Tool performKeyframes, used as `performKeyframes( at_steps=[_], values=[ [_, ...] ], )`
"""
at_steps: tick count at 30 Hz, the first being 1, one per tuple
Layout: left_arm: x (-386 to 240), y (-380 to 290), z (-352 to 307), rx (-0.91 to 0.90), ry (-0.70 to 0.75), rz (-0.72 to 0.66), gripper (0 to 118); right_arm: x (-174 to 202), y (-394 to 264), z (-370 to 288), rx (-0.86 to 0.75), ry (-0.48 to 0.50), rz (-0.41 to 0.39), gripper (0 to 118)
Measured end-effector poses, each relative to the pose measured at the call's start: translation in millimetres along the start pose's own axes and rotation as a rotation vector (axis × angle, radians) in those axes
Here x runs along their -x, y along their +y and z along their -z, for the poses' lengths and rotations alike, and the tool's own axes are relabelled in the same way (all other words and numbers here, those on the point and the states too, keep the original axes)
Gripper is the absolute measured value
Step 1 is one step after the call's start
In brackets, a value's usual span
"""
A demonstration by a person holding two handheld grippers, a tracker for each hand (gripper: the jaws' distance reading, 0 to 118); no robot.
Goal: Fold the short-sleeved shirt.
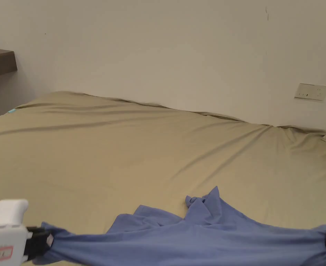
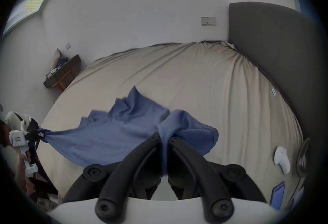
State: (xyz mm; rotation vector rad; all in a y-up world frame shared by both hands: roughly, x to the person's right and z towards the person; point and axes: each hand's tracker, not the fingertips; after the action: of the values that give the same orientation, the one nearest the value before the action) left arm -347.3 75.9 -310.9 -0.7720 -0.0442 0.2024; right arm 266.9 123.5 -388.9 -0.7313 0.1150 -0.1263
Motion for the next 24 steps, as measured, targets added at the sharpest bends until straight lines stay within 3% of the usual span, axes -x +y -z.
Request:
performKeyframes(
  at_steps=[13,14,15,16,17,18,21,23,24],
  values=[
    [23,-104,-13,0.110,-0.031,-0.111,5,-13,-131,-1,0.108,-0.045,0.094,6],
    [26,-107,-12,0.118,-0.051,-0.160,11,-16,-134,0,0.099,-0.038,0.125,9],
    [28,-109,-11,0.135,-0.046,-0.205,18,-21,-138,0,0.090,-0.011,0.159,32],
    [30,-111,-12,0.133,-0.036,-0.235,26,-24,-139,-4,0.070,0.008,0.177,64],
    [33,-111,-13,0.113,-0.050,-0.259,45,-24,-139,-9,0.043,0.021,0.176,90],
    [33,-108,-18,0.093,-0.072,-0.274,80,-21,-138,-16,0.010,0.042,0.151,101],
    [21,-88,-37,-0.013,-0.119,-0.288,95,-3,-127,-49,-0.147,0.070,0.061,101],
    [0,-68,-57,-0.129,-0.097,-0.221,98,16,-116,-70,-0.234,0.005,-0.013,101],
    [-13,-60,-64,-0.175,-0.060,-0.174,105,25,-111,-79,-0.287,-0.039,-0.046,101]
  ],
)
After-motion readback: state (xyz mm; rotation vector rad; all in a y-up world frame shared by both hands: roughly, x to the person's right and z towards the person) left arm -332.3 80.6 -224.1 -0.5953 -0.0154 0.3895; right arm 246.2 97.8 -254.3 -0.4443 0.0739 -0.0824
